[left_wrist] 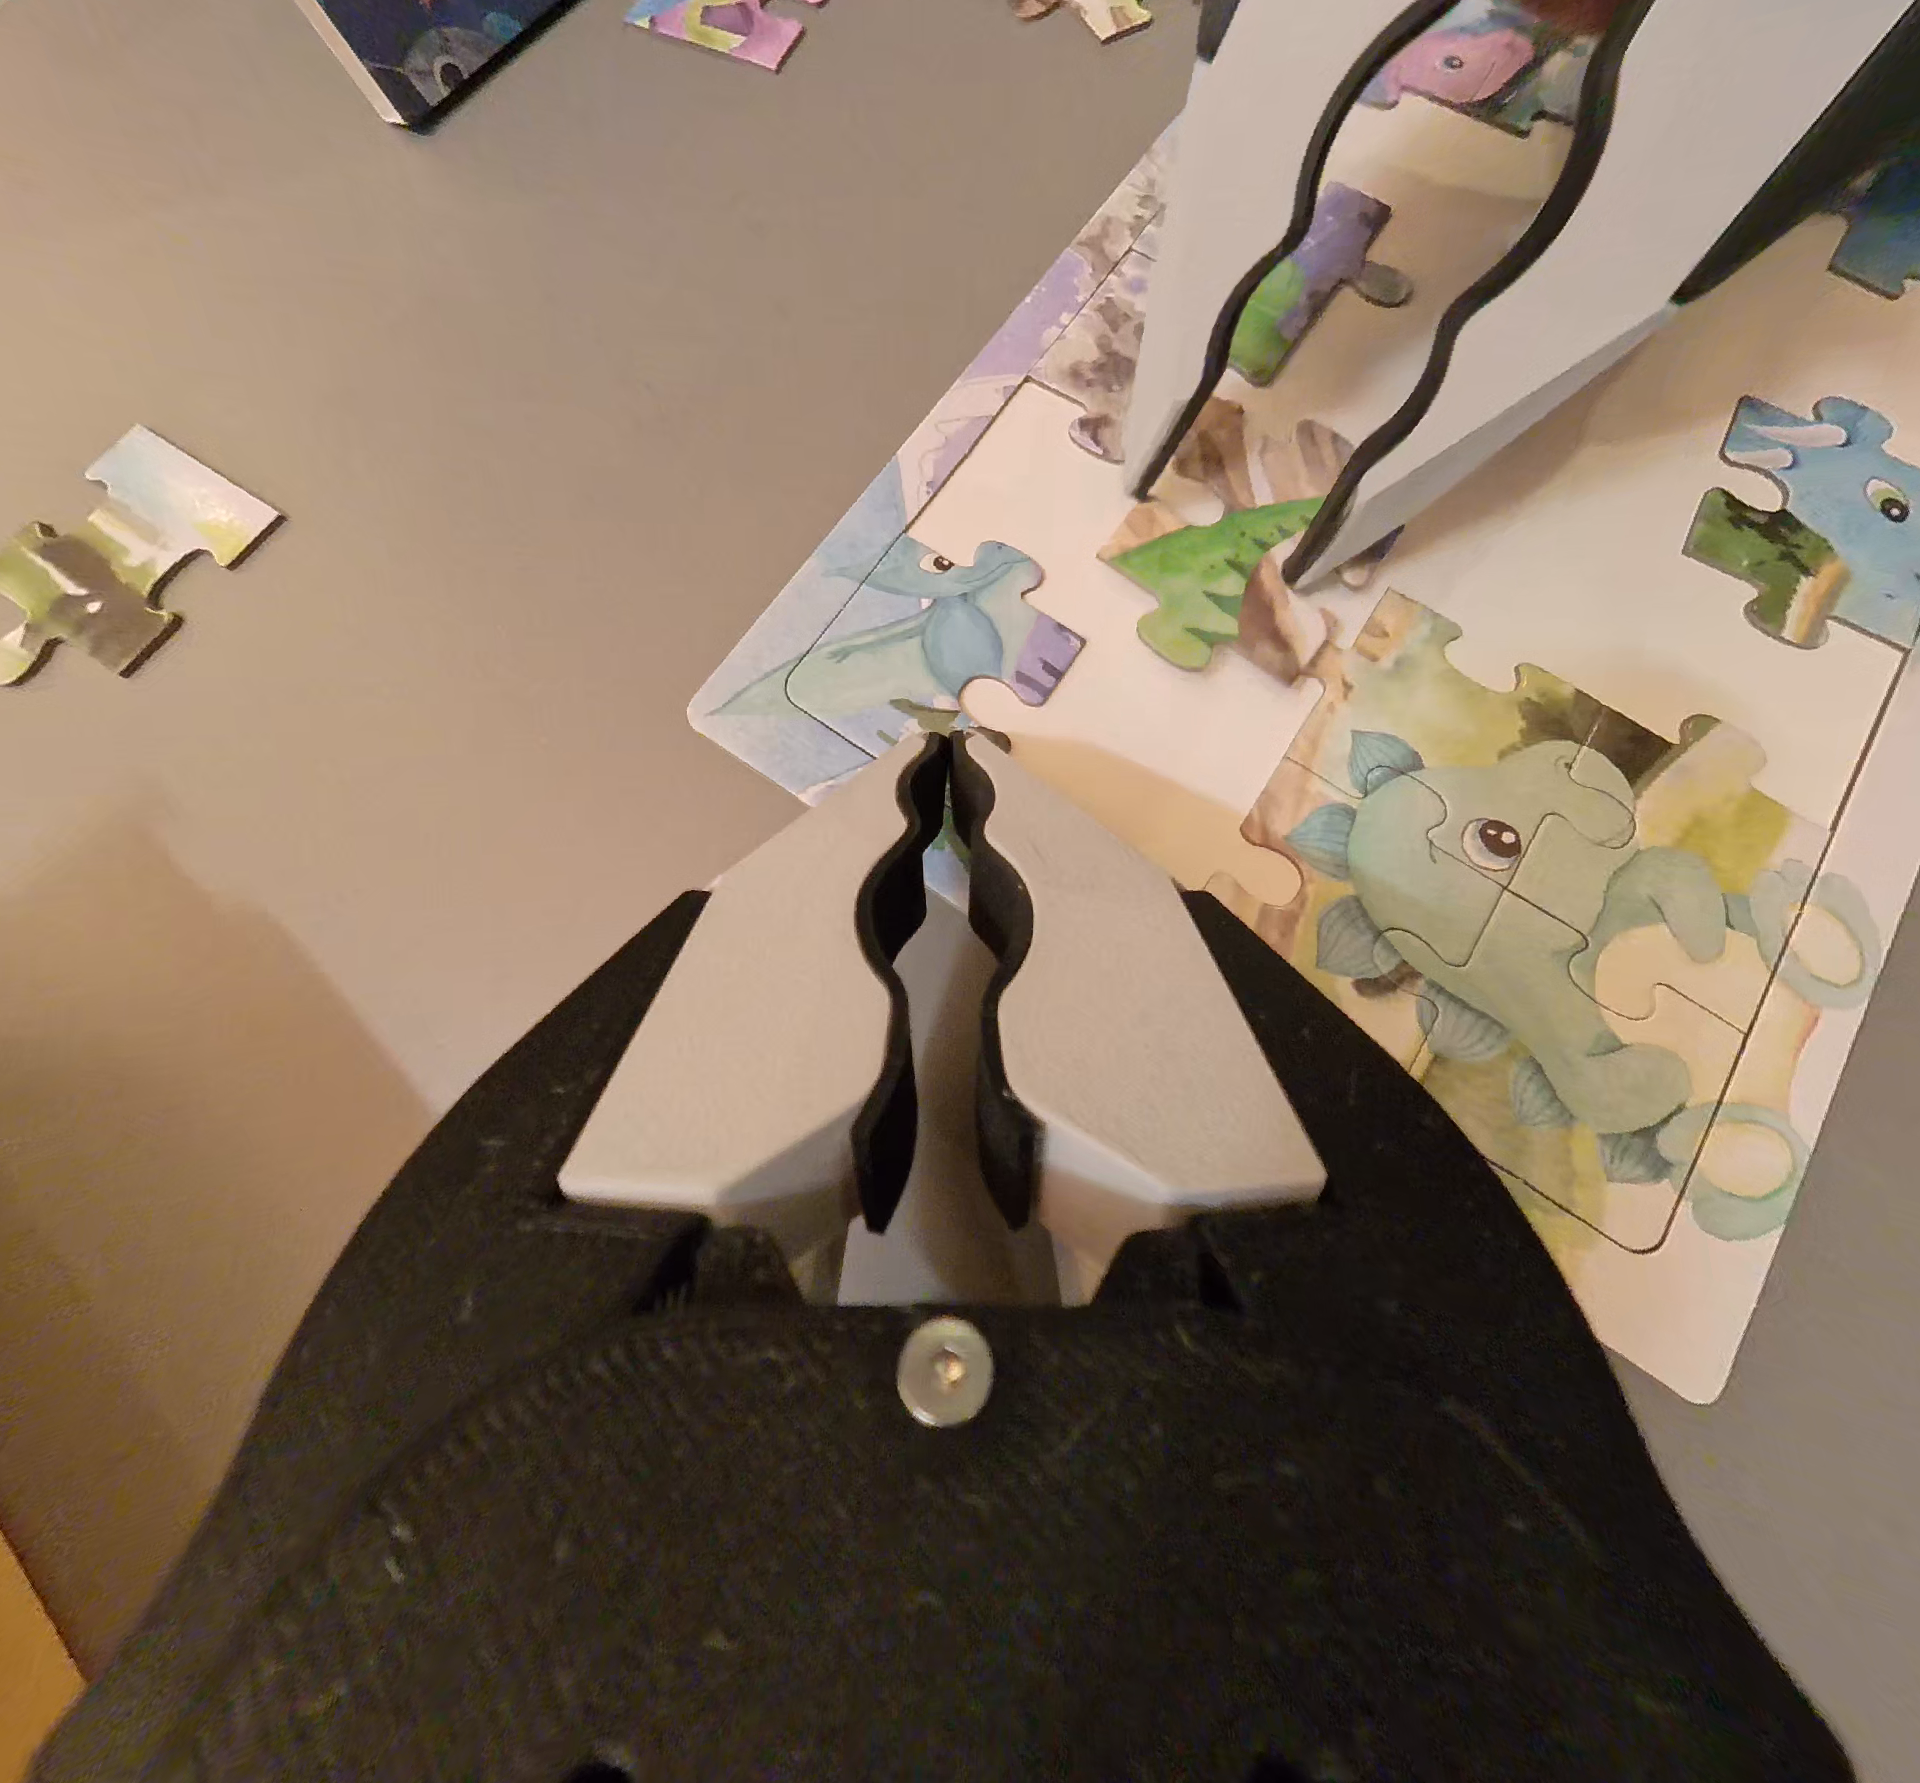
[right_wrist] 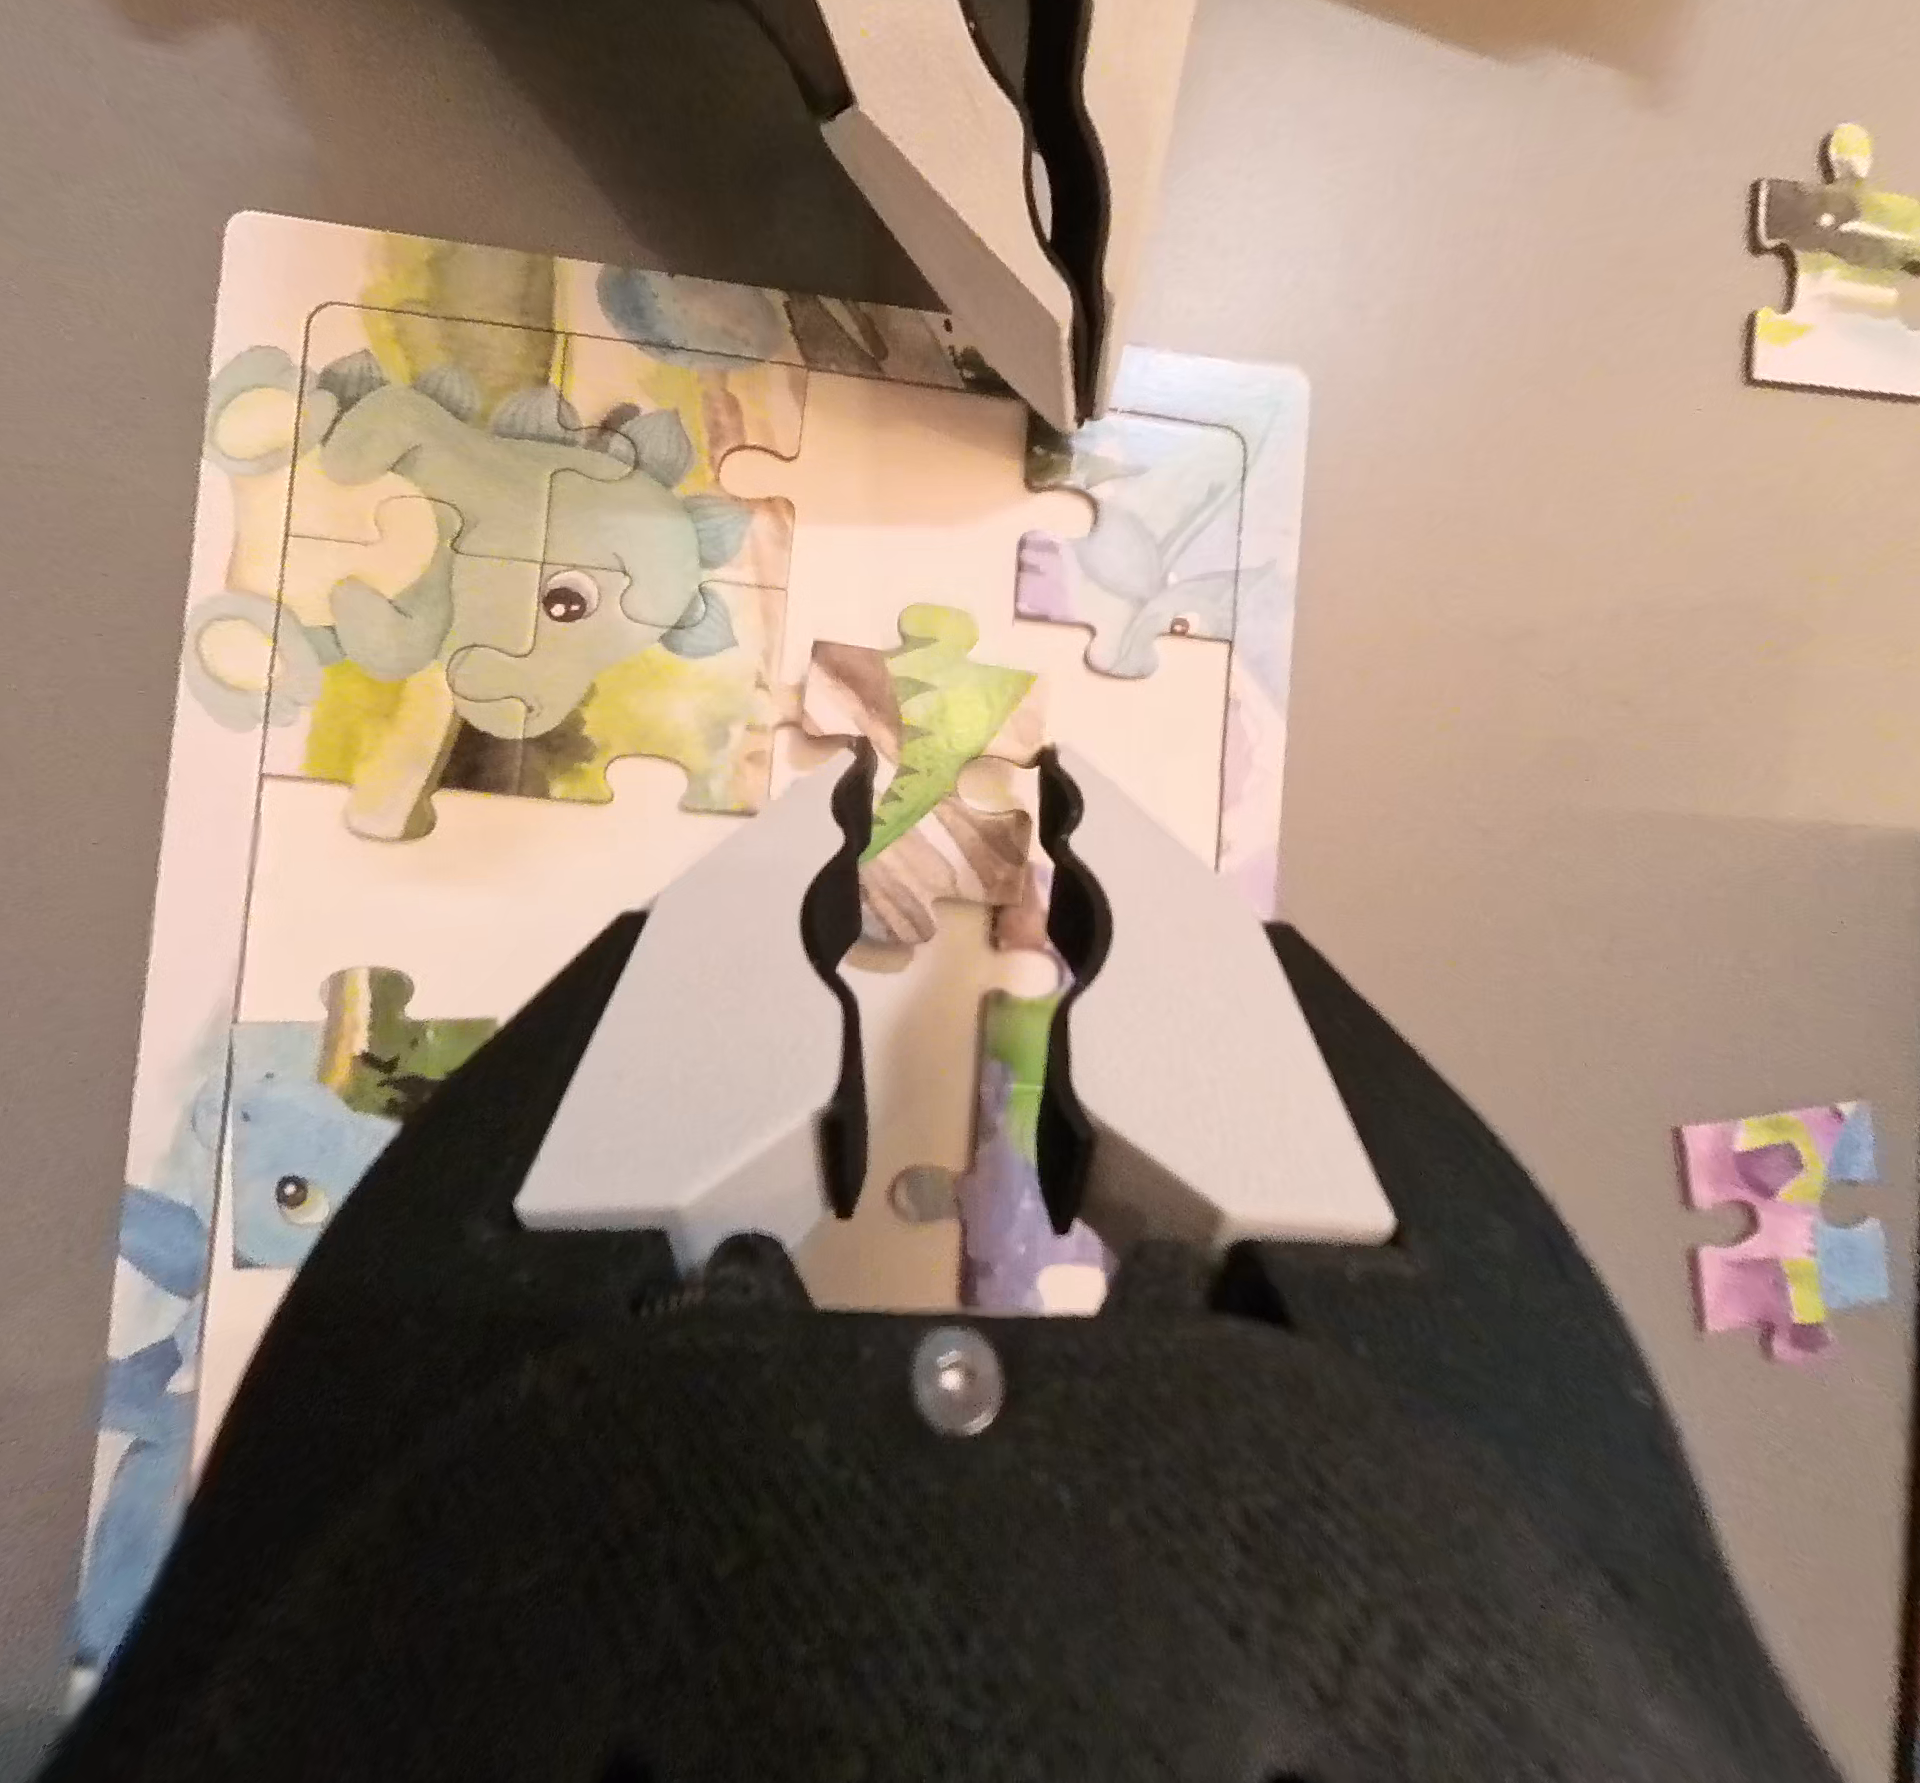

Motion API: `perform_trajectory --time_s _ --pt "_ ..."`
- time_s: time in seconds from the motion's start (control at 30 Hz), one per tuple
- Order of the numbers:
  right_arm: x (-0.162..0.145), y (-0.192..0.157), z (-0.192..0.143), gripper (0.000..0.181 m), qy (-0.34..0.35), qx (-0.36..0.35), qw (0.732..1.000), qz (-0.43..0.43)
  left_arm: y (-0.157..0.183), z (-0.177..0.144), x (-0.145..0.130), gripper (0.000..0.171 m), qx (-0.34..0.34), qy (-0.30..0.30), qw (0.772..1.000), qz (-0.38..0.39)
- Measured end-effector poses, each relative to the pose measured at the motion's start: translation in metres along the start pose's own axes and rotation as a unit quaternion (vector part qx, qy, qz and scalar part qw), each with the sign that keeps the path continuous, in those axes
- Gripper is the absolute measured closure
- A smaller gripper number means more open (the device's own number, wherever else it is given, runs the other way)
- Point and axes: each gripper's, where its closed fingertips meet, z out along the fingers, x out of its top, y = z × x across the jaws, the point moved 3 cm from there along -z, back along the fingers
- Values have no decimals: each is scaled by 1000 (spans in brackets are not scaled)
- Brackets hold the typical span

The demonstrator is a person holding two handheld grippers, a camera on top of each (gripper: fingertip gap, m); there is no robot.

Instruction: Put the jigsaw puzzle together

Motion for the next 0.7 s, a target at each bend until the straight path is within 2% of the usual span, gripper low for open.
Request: perform_trajectory --time_s 0.17,0.33,0.7 --pt "-12 -15 -15 151 10 8 1000 15 1 0 0 171 0 0 1000 2" --pt "-28 -41 -14 152 -5 34 999 22 2 1 0 171 0 -3 1000 7" --pt "-19 -56 -14 152 -20 31 999 -8 2 2 -1 171 3 -9 1000 10"
